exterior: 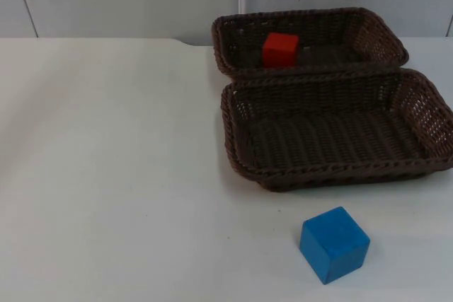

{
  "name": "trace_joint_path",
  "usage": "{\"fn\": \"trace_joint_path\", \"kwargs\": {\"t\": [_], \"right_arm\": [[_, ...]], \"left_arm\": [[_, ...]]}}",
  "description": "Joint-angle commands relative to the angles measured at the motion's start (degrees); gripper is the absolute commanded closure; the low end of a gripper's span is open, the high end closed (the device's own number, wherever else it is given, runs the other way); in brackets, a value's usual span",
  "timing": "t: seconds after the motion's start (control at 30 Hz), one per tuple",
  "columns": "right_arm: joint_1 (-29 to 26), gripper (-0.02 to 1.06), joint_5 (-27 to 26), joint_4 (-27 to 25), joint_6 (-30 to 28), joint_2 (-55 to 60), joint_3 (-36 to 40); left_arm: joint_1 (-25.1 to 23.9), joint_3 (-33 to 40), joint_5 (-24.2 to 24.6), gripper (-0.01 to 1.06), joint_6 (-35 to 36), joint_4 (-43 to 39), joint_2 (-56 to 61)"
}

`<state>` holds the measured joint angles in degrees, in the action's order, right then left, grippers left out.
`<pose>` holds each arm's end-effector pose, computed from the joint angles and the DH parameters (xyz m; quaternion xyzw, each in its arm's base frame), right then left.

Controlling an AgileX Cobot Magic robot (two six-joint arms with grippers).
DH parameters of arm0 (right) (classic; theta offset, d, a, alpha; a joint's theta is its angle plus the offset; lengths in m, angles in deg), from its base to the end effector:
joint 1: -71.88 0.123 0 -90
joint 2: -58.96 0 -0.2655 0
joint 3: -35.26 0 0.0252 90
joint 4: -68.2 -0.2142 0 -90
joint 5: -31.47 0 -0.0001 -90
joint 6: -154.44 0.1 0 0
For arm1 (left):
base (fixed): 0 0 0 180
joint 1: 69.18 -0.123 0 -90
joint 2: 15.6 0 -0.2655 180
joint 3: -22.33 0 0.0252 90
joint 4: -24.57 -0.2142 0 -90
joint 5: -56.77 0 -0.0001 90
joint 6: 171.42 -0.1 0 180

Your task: Pick up one cube with the left hand and place it into the upper basket. Pick up one cube with the right hand and place it into the lower basket.

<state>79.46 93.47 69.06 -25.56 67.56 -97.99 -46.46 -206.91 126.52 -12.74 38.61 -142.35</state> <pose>-0.0116 -0.0029 0.2592 -0.0560 0.8524 0.0269 0.5192 0.3749 -0.1816 0.3252 0.3494 0.8859 -0.1253 0.2782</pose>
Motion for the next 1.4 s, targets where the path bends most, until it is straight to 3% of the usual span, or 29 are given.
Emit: {"fn": "trace_joint_path", "kwargs": {"t": [0.0, 0.23, 0.63, 0.83, 0.97, 1.17, 1.37], "right_arm": [[-0.3, -0.01, -0.2, 0.0, 0.0, -0.2, 0.4], [-0.3, -0.01, -0.2, 0.0, 0.0, -0.2, 0.4], [-0.3, -0.01, -0.2, 0.0, 0.0, -0.2, 0.4], [-0.3, -0.01, -0.2, 0.0, 0.0, -0.2, 0.4], [-0.3, -0.01, -0.2, 0.0, 0.0, -0.2, 0.4], [-0.3, -0.01, -0.2, 0.0, 0.0, -0.2, 0.4], [-0.3, -0.01, -0.2, 0.0, 0.0, -0.2, 0.4]], "left_arm": [[-0.1, 2.8, -0.2, 0.31, 0.6, -0.5, 2.6], [-0.1, 12.9, -6.1, 0.31, 0.7, -0.5, 8.3], [-0.1, 46.8, -28.5, 0.31, 3.2, -0.6, 27.3], [-2.0, 55.9, -32.2, 0.31, 5.7, 0.0, 33.9], [-7.0, 64.6, -35.2, 0.31, 10.2, 0.3, 41.3], [-12.3, 72.9, -36.0, 0.31, 10.9, 0.3, 51.5], [-13.1, 78.6, -37.0, 0.31, 11.3, 0.3, 61.2]]}}
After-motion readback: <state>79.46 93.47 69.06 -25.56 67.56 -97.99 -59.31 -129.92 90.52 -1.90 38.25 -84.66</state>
